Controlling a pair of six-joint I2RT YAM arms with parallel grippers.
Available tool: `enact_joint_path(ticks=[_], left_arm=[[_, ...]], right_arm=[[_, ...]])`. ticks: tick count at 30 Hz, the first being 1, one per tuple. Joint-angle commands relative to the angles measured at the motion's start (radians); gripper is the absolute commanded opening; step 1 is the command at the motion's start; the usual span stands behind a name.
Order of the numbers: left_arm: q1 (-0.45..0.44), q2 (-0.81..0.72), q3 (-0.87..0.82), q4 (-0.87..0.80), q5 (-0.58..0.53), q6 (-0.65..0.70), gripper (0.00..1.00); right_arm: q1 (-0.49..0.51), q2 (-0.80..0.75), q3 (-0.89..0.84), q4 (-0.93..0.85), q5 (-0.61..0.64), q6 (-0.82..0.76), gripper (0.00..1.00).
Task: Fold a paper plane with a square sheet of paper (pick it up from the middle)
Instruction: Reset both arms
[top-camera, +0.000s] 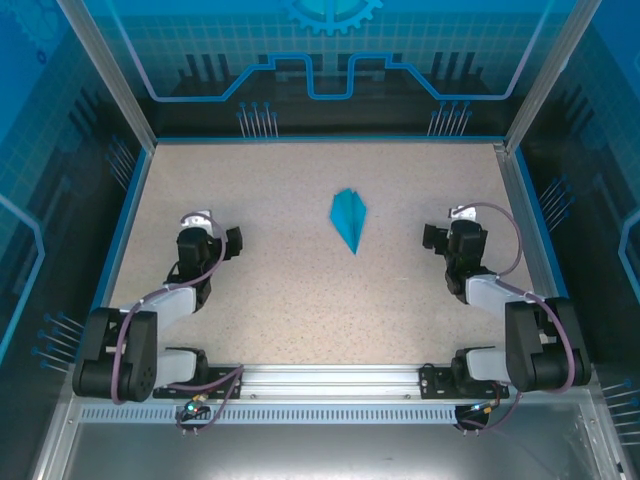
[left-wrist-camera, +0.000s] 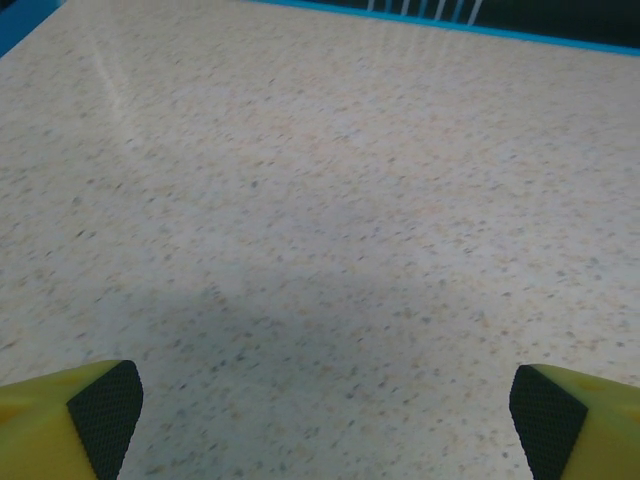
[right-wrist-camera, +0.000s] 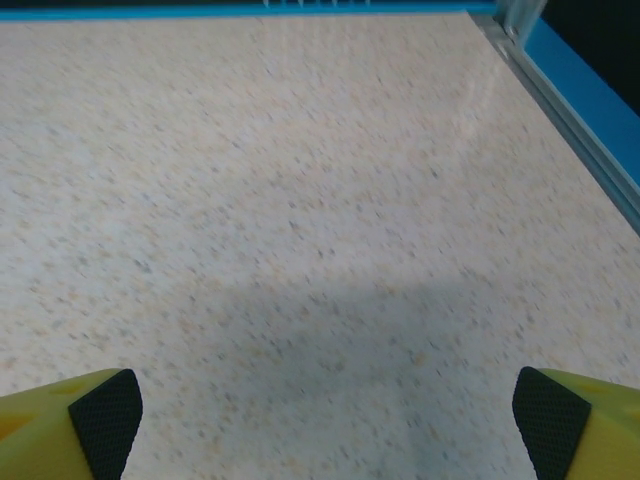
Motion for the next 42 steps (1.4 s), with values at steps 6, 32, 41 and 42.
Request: enact_joint_path(ticks=[6, 32, 41, 42], left_arm=[[0.032, 0.13, -0.024, 0.297, 0.16, 0.046, 0.99], [0.002, 0.237, 0.077, 0.204, 0.122, 0.075, 0.98], [0.003, 0.24, 0.08, 0.2, 0.128, 0.075, 0.99], [0.003, 0.238, 0.078, 0.199, 0.129, 0.076, 0.99]], right_arm=[[-0.001, 0.107, -0.014, 0.238, -0.124, -0.076, 0.99], [0.019, 0.171, -0.012, 0.291, -0.123, -0.101, 0.99], [0.018, 0.171, -0.015, 0.294, -0.138, -0.105, 0.99], [0.014, 0.171, -0.013, 0.291, -0.184, -0.122, 0.99]])
